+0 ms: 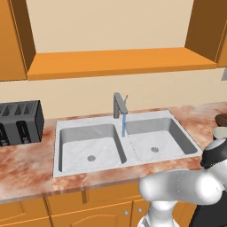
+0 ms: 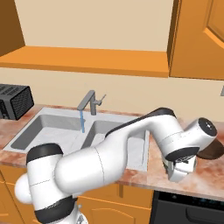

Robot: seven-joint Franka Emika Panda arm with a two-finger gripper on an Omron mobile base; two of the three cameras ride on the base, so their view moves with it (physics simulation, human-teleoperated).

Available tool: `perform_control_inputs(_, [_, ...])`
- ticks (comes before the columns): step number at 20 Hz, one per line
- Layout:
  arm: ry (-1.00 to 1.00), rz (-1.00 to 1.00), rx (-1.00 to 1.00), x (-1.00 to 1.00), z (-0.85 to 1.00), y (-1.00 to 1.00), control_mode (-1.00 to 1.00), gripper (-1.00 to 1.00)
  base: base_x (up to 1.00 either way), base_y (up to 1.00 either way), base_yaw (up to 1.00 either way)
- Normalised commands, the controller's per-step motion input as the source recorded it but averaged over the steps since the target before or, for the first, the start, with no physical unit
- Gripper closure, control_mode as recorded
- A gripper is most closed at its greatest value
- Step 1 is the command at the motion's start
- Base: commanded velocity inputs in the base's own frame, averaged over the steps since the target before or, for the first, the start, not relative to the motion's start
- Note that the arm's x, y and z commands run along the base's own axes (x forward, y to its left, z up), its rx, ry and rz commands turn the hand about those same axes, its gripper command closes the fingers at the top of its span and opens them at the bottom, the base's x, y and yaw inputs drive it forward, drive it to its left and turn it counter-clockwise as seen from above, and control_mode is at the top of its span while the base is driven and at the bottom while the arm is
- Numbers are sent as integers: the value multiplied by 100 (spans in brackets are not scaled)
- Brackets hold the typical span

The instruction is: Rinse each bowl for a few seconds and place them down in the sink or on the counter.

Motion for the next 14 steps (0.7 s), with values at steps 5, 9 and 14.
perform_control_inputs(5, [-2,0,2,7,-26,-8,-100,-100,0,0,0])
perform_control_inputs(9, [-3,0,0,2,-24,-13,-100,-100,0,0,0])
perform_control_inputs(14, [-3,0,0,6,-23,-12,-100,-100,0,0,0])
